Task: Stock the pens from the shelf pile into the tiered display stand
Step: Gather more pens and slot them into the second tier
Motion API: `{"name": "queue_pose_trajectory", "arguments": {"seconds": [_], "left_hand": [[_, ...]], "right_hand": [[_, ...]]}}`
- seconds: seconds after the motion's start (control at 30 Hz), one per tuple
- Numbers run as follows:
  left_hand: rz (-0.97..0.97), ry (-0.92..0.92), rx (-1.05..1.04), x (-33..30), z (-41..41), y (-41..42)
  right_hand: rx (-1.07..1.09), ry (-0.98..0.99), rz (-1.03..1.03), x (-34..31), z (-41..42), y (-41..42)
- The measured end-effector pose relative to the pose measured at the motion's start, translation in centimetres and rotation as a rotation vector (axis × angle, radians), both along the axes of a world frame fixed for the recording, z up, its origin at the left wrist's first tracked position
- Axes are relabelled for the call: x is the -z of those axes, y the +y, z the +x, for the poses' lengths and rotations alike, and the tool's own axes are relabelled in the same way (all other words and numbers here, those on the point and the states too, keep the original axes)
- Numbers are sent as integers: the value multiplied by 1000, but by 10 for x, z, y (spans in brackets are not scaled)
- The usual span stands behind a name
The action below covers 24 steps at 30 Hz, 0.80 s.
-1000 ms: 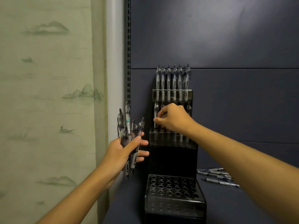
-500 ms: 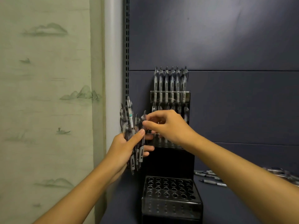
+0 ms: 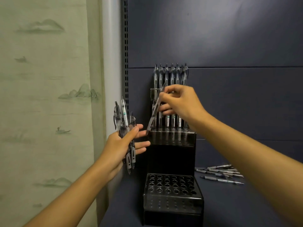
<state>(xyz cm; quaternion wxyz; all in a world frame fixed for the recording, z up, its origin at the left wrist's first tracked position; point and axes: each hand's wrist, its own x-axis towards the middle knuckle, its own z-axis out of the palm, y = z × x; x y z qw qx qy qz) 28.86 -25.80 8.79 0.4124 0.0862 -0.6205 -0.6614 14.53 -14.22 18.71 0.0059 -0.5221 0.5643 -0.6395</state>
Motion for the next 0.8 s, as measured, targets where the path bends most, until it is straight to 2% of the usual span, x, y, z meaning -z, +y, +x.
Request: {"name": "queue_pose_trajectory", "arguments": {"seconds": [0.27,0.8], "left_hand": [[-27,-35,-9,11,13,-6],[-55,-71,-34,16,19,-5]], "right_hand": [[192,65,30,-9,-29,0],[208,153,72,7,-34,-11]]}}
